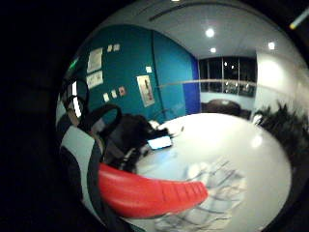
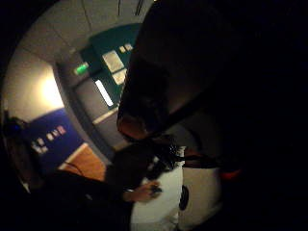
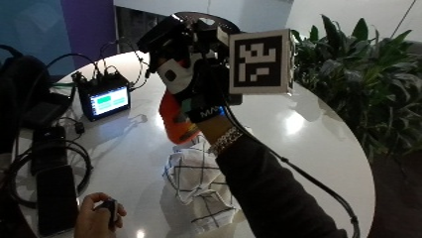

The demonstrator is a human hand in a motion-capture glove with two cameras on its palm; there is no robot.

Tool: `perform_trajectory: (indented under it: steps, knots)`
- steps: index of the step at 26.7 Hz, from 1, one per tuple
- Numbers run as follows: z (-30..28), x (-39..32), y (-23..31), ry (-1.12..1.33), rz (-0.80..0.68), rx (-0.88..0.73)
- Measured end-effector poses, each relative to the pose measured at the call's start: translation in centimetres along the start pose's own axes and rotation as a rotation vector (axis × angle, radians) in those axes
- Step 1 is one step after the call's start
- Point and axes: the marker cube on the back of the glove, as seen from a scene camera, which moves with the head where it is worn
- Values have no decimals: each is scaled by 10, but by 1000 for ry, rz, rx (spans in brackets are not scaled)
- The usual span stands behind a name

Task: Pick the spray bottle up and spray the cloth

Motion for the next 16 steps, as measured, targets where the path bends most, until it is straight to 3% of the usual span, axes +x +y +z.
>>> perform_trajectory:
  steps: [10,16]
  knots:
    - [39,-16,74,-291,227,23]
    - [47,-8,107,-286,289,-2]
